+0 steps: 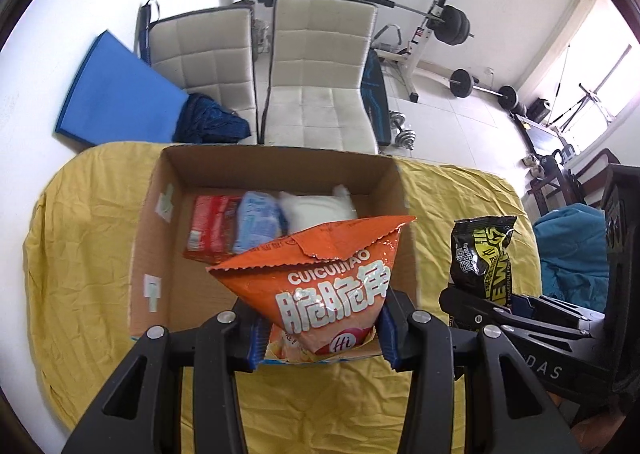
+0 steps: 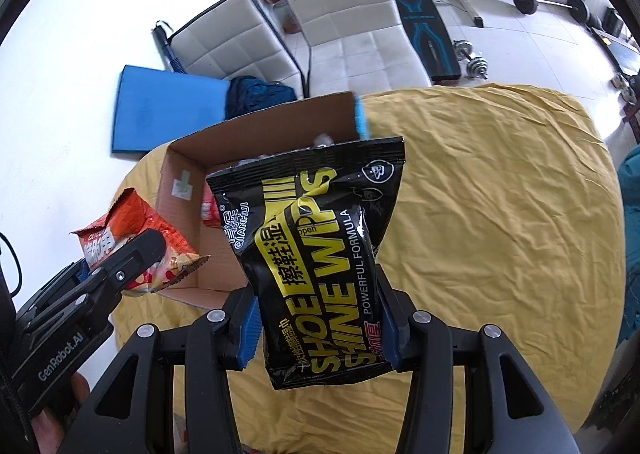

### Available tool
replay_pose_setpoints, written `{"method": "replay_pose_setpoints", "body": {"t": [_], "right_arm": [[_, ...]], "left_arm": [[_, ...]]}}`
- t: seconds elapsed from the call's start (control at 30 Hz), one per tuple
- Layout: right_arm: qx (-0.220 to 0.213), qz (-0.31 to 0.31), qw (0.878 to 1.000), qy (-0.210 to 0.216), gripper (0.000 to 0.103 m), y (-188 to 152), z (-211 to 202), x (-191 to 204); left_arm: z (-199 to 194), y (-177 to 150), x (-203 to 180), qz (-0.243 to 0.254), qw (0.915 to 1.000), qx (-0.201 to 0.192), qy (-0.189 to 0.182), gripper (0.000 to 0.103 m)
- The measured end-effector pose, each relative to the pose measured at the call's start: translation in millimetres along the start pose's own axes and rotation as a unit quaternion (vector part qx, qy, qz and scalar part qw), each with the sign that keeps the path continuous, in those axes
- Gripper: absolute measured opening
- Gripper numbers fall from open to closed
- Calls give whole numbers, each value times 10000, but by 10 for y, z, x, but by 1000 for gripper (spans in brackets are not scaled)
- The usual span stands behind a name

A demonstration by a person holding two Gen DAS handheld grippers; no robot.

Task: Organize soft objects
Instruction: 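Lower Shoe Wipes packet into box with right tool while left tool lowers orange bag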

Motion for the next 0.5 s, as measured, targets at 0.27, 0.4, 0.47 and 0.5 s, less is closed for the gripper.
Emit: {"method": "replay_pose_setpoints", "body": {"t": [0.27,0.4,0.47,0.5], "right_arm": [[262,82,9993,-248,50,-108,292,-339],[496,270,9978,-354,50,-201,606,-600],[567,306,9971,-399,50,-244,730,-736],[608,326,9967,-435,50,-266,790,-805]], "left_arm": [[462,23,728,-407,9962,745,-181,41],[850,-47,1015,-644,9888,1311,-297,41],[1063,-94,1125,-723,9840,1594,-337,41],[1148,-121,1174,-762,9818,1703,-344,41]]}}
Point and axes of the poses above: each gripper's, at about its wrist camera, not at the fingertips, and z roughly the way its jaws point, x to its left, y to its top, the point moved 1 cm from there along z, roughly the way its jaws point, and after that the axes turned 8 degrees about -x, right-handed, at the moved point
